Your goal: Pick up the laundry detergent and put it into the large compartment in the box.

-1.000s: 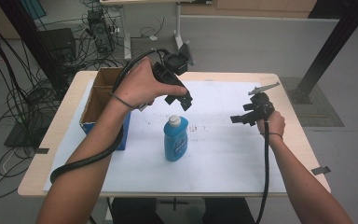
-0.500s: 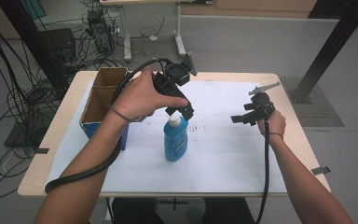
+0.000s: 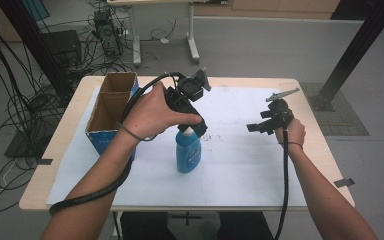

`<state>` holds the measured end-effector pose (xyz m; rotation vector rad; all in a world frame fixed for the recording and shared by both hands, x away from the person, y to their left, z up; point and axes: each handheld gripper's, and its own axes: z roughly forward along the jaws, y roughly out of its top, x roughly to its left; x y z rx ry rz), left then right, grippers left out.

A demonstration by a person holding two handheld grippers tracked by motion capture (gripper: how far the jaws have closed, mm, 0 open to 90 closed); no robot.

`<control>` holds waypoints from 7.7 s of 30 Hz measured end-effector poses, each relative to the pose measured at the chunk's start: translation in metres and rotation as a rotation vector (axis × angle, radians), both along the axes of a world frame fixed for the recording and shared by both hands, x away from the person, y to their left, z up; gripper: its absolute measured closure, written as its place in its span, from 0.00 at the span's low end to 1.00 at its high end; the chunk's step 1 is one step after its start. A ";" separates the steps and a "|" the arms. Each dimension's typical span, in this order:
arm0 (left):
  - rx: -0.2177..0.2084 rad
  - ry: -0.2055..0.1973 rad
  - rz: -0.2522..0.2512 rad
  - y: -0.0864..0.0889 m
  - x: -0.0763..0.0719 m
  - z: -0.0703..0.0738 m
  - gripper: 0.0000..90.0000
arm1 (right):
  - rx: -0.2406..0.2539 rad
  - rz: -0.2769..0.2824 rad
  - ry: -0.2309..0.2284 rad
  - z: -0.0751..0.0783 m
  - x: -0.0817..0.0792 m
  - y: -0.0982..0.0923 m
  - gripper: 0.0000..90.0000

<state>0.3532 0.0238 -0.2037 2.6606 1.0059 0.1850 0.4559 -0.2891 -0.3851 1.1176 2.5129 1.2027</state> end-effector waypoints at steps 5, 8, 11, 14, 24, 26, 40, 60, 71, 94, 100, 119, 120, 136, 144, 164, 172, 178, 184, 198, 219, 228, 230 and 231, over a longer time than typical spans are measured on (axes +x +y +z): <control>0.000 0.015 0.010 0.000 0.004 -0.008 0.12 | 0.006 -0.001 0.000 0.000 0.000 -0.001 0.02; 0.002 0.021 0.009 0.000 0.005 -0.012 0.12 | 0.001 -0.003 -0.005 0.000 0.000 -0.002 0.02; 0.008 0.028 0.008 -0.001 0.005 -0.017 0.12 | 0.000 -0.007 -0.003 0.000 0.000 -0.003 0.02; 0.013 0.030 0.011 -0.001 0.006 -0.023 0.12 | 0.001 -0.008 -0.006 0.000 0.000 -0.003 0.02; 0.013 0.069 0.025 -0.001 0.011 -0.044 0.12 | 0.002 -0.005 0.001 -0.001 0.000 -0.002 0.02; 0.011 0.072 0.026 -0.001 0.012 -0.046 0.12 | -0.003 -0.005 0.000 0.000 0.000 -0.002 0.02; 0.031 0.085 0.044 -0.002 0.016 -0.069 0.12 | -0.001 -0.004 -0.008 0.000 -0.001 -0.002 0.02; 0.033 0.090 0.056 0.000 0.018 -0.074 0.12 | -0.005 -0.005 -0.012 0.000 0.000 -0.002 0.02; 0.036 0.091 0.054 0.001 0.019 -0.072 0.12 | -0.011 -0.005 -0.010 0.000 0.000 -0.001 0.02; 0.036 0.090 0.052 0.001 0.017 -0.071 0.12 | -0.012 -0.006 -0.017 0.002 0.000 -0.001 0.02; 0.030 0.088 0.058 0.001 0.018 -0.071 0.12 | -0.008 -0.011 -0.016 0.002 0.000 -0.002 0.02; 0.023 0.088 0.060 0.002 0.018 -0.070 0.12 | -0.005 -0.006 -0.020 0.001 0.000 -0.001 0.02; 0.025 0.087 0.059 0.002 0.018 -0.070 0.12 | -0.007 -0.007 -0.020 0.001 0.000 -0.001 0.02; 0.017 0.090 0.057 0.002 0.018 -0.068 0.12 | -0.007 -0.008 -0.024 0.002 0.000 -0.002 0.02; 0.018 0.089 0.062 0.003 0.018 -0.068 0.12 | -0.007 -0.006 -0.023 0.002 0.000 -0.001 0.02; 0.029 0.100 0.075 0.003 0.021 -0.075 0.15 | -0.004 -0.007 -0.022 0.001 0.000 -0.002 0.02; 0.042 0.105 0.079 0.002 0.022 -0.077 0.23 | -0.002 -0.005 -0.021 0.001 0.000 -0.001 0.02; 0.038 0.094 0.093 0.002 0.021 -0.076 0.32 | 0.001 -0.006 -0.021 0.001 0.001 -0.002 0.02; 0.038 0.092 0.093 0.000 0.020 -0.074 0.37 | 0.003 -0.006 -0.019 0.001 0.000 -0.002 0.02; 0.056 0.100 0.086 -0.001 0.019 -0.074 0.41 | 0.003 -0.007 -0.027 0.002 0.000 -0.003 0.02; 0.058 0.102 0.089 -0.001 0.020 -0.074 0.41 | 0.004 -0.013 -0.019 0.002 0.000 -0.002 0.02; 0.061 0.101 0.084 -0.001 0.020 -0.074 0.41 | 0.006 -0.018 -0.014 0.001 0.000 -0.003 0.02; 0.062 0.102 0.083 -0.001 0.020 -0.074 0.41 | 0.005 -0.019 -0.015 0.001 0.000 -0.003 0.02; 0.061 0.102 0.083 -0.001 0.020 -0.074 0.41 | 0.004 -0.019 -0.014 0.001 0.000 -0.003 0.02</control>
